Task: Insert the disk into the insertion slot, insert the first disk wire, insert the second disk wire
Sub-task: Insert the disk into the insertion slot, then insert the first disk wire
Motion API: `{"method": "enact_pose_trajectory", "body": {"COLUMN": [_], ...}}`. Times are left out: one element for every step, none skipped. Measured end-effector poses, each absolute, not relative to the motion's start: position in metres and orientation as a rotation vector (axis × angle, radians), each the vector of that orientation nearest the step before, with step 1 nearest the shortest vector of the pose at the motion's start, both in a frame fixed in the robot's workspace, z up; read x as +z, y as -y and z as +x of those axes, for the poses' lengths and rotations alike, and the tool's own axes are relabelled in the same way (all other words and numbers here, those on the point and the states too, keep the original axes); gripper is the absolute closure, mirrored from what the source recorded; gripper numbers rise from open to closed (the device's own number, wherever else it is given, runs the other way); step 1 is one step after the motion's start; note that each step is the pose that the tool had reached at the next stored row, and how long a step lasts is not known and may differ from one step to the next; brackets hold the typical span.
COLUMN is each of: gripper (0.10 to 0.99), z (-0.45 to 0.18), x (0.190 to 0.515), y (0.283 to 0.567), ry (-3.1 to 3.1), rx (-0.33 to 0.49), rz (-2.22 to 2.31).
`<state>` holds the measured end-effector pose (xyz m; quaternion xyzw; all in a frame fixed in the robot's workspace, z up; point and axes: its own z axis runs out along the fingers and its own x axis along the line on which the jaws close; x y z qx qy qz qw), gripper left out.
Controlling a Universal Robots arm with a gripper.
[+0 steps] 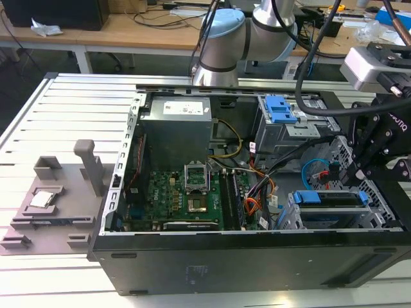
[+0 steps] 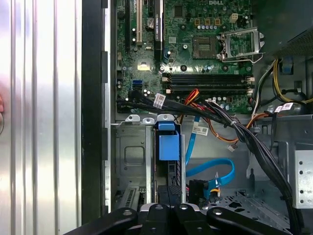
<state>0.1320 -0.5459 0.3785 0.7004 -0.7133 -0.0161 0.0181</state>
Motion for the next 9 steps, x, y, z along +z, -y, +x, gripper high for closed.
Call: {"method": "enact_pose_trajectory", "body": {"gripper": [0.980,0.980,0.980,0.980,0.980,0.980,0.980,0.980,0.980], "z": [0.1320,0.1320,0.1320,0.1320,0.1320,0.1320,0.1320,0.1320,0.1320], "x": [0.3785,0.3784,0.3784,0.3784,0.3784,0.3784,0.3784,0.3783,0.3783], "y": [0.5459,0.5459,0.5459,0.5459,0.5459,0.5459,0.5459,0.5459,0.5459], "ry": [2.215,2.215,2.215,2.215,2.215,2.215,2.215,2.215,2.215], "rx": [-0.050,-0.050,-0.050,-0.050,-0.050,-0.050,-0.050,-0.050,-0.050], "rz": [2.175,2.175,2.175,2.175,2.175,2.175,2.175,2.175,2.175]}}
